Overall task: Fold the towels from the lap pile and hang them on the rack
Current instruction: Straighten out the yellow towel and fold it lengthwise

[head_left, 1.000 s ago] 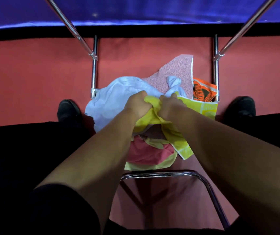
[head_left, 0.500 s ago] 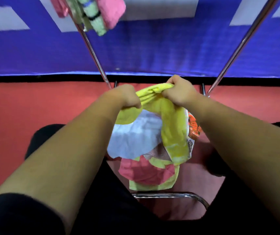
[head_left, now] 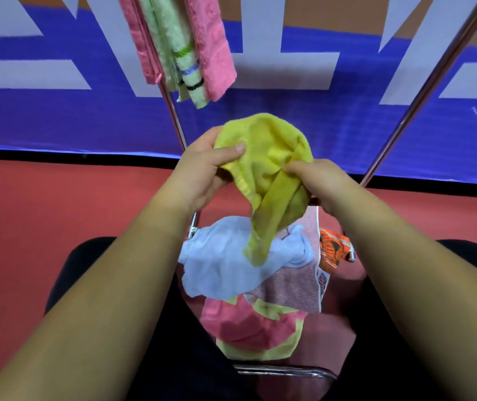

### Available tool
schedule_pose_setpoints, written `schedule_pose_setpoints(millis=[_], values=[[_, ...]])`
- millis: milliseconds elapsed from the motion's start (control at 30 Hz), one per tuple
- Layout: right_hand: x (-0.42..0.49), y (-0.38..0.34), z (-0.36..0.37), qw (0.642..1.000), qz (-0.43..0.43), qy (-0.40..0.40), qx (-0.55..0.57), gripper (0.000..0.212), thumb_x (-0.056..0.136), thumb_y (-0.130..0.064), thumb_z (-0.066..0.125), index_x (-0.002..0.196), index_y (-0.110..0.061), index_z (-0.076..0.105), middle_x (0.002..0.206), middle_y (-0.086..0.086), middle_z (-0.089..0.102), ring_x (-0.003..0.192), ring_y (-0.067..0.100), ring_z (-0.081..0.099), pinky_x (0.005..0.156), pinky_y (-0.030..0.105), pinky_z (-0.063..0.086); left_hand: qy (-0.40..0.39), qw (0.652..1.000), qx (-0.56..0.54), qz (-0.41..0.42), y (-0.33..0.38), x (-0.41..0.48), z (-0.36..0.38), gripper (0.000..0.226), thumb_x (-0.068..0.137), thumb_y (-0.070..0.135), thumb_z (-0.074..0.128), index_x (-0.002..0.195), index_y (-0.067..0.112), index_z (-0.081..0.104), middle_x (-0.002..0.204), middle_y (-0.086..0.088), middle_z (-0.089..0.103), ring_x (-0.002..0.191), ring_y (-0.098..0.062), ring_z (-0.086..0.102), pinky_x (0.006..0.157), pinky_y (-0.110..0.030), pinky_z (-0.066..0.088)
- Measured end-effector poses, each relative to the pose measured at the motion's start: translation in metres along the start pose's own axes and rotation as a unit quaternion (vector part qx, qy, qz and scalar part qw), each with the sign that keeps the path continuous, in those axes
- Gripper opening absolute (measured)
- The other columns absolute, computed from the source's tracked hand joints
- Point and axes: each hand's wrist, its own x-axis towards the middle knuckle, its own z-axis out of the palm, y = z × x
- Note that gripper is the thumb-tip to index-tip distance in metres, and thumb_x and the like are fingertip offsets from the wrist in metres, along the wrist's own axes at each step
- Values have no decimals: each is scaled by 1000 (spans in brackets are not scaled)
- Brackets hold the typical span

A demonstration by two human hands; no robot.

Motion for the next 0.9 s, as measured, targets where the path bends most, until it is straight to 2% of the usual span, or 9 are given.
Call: schedule_pose_setpoints(millis=[133, 267, 367, 433, 500, 600, 733, 833, 900], values=[[14, -4, 15, 997, -43, -57, -34, 37, 80, -32, 81, 110, -12, 73, 95, 11, 82, 87, 31, 79, 82, 44, 62, 10, 1000, 9, 8, -1, 10, 5, 61, 88, -17, 52, 136, 18, 64, 111, -13, 72, 100, -31, 69, 85, -46, 57], [31, -12, 20, 989, -79, -123, 16, 63, 72, -34, 84, 124, -3, 66, 110, 23, 78, 100, 38, 77, 90, 58, 59, -21, 988, 150, 13, 5, 30, 6, 69, 78, -16, 52, 129, 27, 71, 100, -10, 67, 81, -26, 57, 65, -34, 45], [40, -17, 18, 984, -95, -142, 52, 54, 77, -30, 83, 125, -11, 69, 114, 20, 78, 104, 39, 77, 91, 57, 59, -41, 974, 220, 21, 8, 44, 2, 65, 82, -19, 57, 133, 20, 69, 104, -11, 71, 87, -23, 63, 71, -32, 51], [45, -19, 16, 984, -94, -133, 71, 36, 78, -29, 81, 110, -14, 73, 97, 14, 77, 85, 34, 75, 76, 49, 58, -9, 973, 230, 20, 9, 54, -4, 58, 85, -17, 65, 133, 15, 68, 94, -11, 71, 84, -22, 64, 76, -33, 54], [48, -21, 15, 983, -89, -124, 100, 27, 79, -29, 80, 102, -16, 74, 90, 13, 68, 78, 29, 64, 72, 42, 50, 52, 980, 192, 3, 7, 64, -11, 47, 88, -12, 72, 131, 5, 66, 97, -10, 77, 87, -26, 75, 83, -37, 62], [48, -24, 14, 982, -83, -128, 112, 33, 83, -33, 82, 109, -14, 74, 100, 14, 69, 89, 33, 64, 81, 51, 50, 99, 984, 145, -18, 4, 69, -16, 34, 91, -3, 76, 123, -3, 67, 108, -20, 79, 92, -31, 79, 80, -42, 65], [38, -26, 17, 980, -91, -161, 80, 51, 90, -51, 79, 120, -9, 76, 117, 14, 79, 109, 37, 76, 99, 55, 57, 53, 970, 235, 25, -1, 66, -14, 16, 94, 5, 77, 110, 1, 73, 89, -13, 79, 74, -20, 72, 69, -32, 59], [34, -29, 18, 981, -126, -141, 51, 43, 91, -53, 78, 99, -11, 75, 90, 8, 73, 80, 25, 69, 78, 41, 54, 18, 957, 288, 32, -5, 63, -9, 9, 96, 8, 76, 104, 5, 74, 77, -6, 76, 66, -14, 65, 62, -26, 53], [32, -28, 17, 980, -142, -130, 44, 32, 95, -46, 76, 94, -15, 71, 80, 3, 68, 71, 18, 61, 69, 33, 49, 0, 949, 313, 37, -8, 63, -7, 8, 96, 10, 77, 103, 9, 76, 81, -9, 75, 70, -15, 64, 67, -29, 51]])
